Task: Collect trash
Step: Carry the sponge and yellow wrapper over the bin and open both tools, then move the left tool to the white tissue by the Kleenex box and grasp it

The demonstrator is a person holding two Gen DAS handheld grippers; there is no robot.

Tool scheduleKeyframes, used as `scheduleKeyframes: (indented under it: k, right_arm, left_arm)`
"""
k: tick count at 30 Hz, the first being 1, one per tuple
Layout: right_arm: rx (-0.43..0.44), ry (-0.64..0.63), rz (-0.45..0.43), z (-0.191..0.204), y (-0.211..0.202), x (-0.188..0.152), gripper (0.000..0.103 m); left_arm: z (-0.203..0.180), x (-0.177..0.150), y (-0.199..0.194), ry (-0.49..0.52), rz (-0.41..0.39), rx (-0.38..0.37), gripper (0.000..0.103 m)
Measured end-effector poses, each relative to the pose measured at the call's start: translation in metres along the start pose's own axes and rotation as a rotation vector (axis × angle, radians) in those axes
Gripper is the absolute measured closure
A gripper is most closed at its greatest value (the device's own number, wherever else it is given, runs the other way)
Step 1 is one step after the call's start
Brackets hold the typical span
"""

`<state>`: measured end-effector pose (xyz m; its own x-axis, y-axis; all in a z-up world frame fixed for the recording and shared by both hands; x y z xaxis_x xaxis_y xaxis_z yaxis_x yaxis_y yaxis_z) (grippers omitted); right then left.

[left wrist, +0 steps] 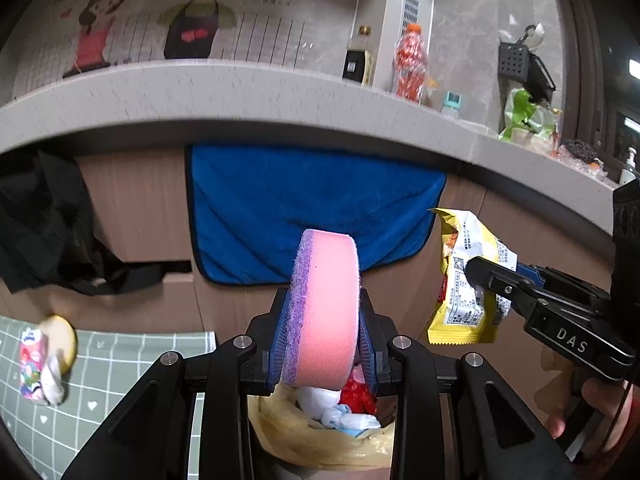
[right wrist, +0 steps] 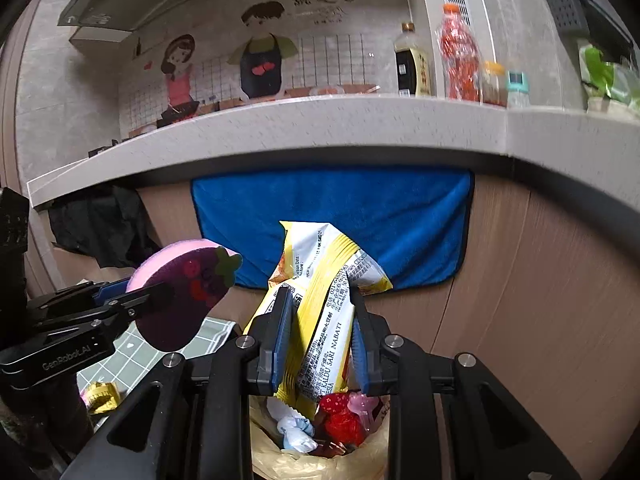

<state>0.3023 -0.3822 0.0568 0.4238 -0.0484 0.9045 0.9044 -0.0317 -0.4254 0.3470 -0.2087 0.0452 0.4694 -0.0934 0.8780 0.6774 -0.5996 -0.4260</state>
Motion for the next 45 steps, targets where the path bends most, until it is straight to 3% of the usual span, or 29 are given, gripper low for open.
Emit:
scheduleKeyframes:
  k: [12,14,15,16,17,20,28,33,39,45]
  right_arm:
    - [-0.014,0.023,0.081,-0.011,0.039,-0.023,0.078]
    - [-0.017,0.04,0.095,-0.014,0.046,-0.026,0.07]
    - [-0.021,0.052,0.101,-0.016,0.049,-0.029,0.061]
    - [-0.025,0.07,0.116,-0.02,0.054,-0.033,0.056]
    - [-0.025,0.085,0.131,-0.022,0.058,-0.035,0.056]
    - [-0.023,0.141,0.194,-0.03,0.069,-0.05,0.056]
    - [-0.039,0.144,0.177,-0.015,0.048,-0.054,0.056]
    - [0.021,0.129,0.138,0.016,0.032,-0.046,0.056]
    - [0.137,0.057,0.096,0.088,0.023,-0.04,0.056]
    - [0.26,-0.018,0.153,0.171,0.029,-0.057,0.056]
  left_arm:
    - [0.01,-0.012,0.048,-0.014,0.087,-0.016,0.071]
    - [0.014,-0.013,0.057,-0.023,0.115,-0.048,0.07]
    - [0.018,-0.013,0.061,-0.045,0.134,-0.082,0.066]
    - [0.022,-0.013,0.064,-0.064,0.15,-0.106,0.055]
    - [0.028,-0.013,0.066,-0.092,0.169,-0.123,0.049]
    - [0.042,-0.011,0.06,-0.114,0.174,-0.111,0.046]
    - [0.1,0.003,-0.019,-0.104,0.099,0.018,0.046]
    - [0.149,0.003,-0.082,-0.093,0.052,0.139,0.046]
    - [0.206,-0.015,-0.15,-0.117,0.038,0.237,0.046]
    - [0.261,-0.052,-0.189,-0.201,0.037,0.296,0.046]
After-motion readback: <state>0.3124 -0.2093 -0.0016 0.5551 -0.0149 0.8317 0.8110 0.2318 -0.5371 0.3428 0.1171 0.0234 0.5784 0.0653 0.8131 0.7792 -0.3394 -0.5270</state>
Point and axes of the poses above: each gripper's, at about its wrist camera, not at the fingertips, and y roughly the way its jaws point, z to its left, x to its top, the point moved 4 cm from there along y, roughly the way its jaws point, and after that the axes turned 6 degrees about -x, right-handed, at the moved point
